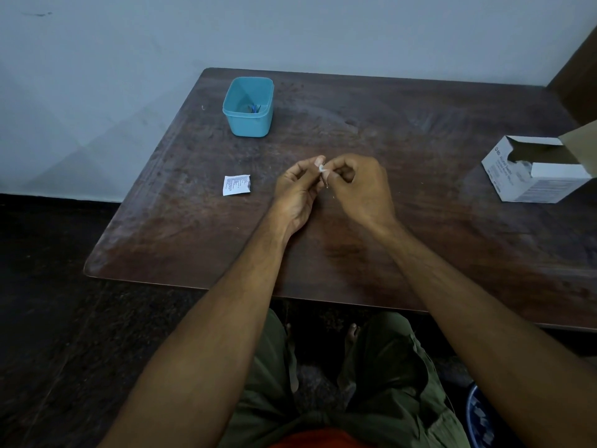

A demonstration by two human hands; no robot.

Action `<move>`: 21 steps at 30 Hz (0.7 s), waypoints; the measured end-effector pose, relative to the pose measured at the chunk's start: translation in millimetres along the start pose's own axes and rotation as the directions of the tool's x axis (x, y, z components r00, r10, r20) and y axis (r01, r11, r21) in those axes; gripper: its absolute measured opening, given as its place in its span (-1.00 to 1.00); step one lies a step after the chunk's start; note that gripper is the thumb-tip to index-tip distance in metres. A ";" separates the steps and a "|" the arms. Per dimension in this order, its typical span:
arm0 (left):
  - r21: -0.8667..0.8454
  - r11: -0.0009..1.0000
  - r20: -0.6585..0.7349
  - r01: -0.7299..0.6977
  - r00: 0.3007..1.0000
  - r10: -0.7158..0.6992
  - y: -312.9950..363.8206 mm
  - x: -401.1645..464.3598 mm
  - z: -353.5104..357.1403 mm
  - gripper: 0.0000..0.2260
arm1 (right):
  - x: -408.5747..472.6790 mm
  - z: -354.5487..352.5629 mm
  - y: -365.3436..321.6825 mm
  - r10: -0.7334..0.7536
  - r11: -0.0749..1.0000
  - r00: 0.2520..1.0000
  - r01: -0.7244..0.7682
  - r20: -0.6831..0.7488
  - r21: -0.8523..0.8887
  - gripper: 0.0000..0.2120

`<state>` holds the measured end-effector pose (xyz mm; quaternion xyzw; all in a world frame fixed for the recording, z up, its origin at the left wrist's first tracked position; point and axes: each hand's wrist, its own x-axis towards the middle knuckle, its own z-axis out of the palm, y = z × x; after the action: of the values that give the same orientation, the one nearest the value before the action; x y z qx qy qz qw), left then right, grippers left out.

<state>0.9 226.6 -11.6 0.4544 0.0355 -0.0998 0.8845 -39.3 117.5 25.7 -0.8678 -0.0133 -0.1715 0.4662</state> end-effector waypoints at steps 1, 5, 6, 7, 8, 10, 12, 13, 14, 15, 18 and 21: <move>-0.002 1.000 0.000 -0.002 1.000 0.002 0.3 -0.1 0.0 -0.90 | -1.5 0.8 -0.4 0.010 1.000 1.000 -0.010 -0.006 0.000 -0.91; -0.003 1.000 0.005 -0.012 1.000 0.012 0.7 -0.6 1.0 -0.94 | -15.9 1.8 2.5 0.004 1.000 1.000 -0.005 -0.014 -0.018 -0.92; 0.008 1.000 0.003 -0.018 1.000 0.018 0.9 -0.8 1.4 -0.95 | -18.4 2.1 4.0 0.004 1.000 1.000 -0.004 -0.016 -0.016 -0.92; 0.019 1.000 -0.003 -0.022 1.000 0.022 0.9 -0.9 1.9 -0.95 | -19.8 2.4 5.3 0.010 1.000 1.000 -0.010 -0.020 -0.009 -0.93; 0.028 0.999 -0.012 -0.020 1.000 0.021 0.5 -1.2 2.7 -0.96 | -19.9 2.7 6.3 0.025 1.000 0.999 -0.025 -0.027 0.006 -0.93; 0.041 0.999 -0.025 -0.017 1.000 0.018 0.7 -2.1 4.4 -0.97 | -17.9 4.5 7.5 0.069 0.996 0.997 -0.067 -0.044 0.057 -0.94; 0.043 0.999 -0.035 -0.018 0.999 0.019 0.5 -3.0 5.7 -0.98 | -16.6 6.6 8.3 0.109 0.990 0.992 -0.103 -0.058 0.095 -0.94; 0.047 0.999 -0.041 -0.020 0.999 0.022 0.3 -3.3 6.4 -0.98 | -16.6 7.6 8.8 0.128 0.987 0.990 -0.121 -0.063 0.110 -0.94; 0.056 0.998 -0.048 -0.024 0.999 0.026 -0.2 -3.4 7.0 -0.98 | -16.8 8.4 9.5 0.150 0.982 0.986 -0.141 -0.066 0.127 -0.93; 0.067 0.997 -0.054 -0.028 0.998 0.032 -0.9 -3.6 7.4 -0.97 | -16.9 8.9 10.1 0.175 0.975 0.982 -0.163 -0.066 0.153 -0.93; 0.091 0.995 -0.064 -0.037 0.997 0.043 -2.8 -4.2 7.0 -0.94 | -17.0 9.8 11.4 0.276 0.919 0.960 -0.249 -0.045 0.306 -0.91; 0.124 0.992 -0.026 -0.029 0.999 0.033 -5.3 -6.3 5.9 -0.87 | -17.1 7.3 13.9 0.369 0.832 0.929 -0.324 -0.014 0.451 -0.87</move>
<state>-6.6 219.7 -11.3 0.5103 0.0345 -0.0817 0.8554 -50.8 118.0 5.5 -0.7177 0.1293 -0.1199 0.6737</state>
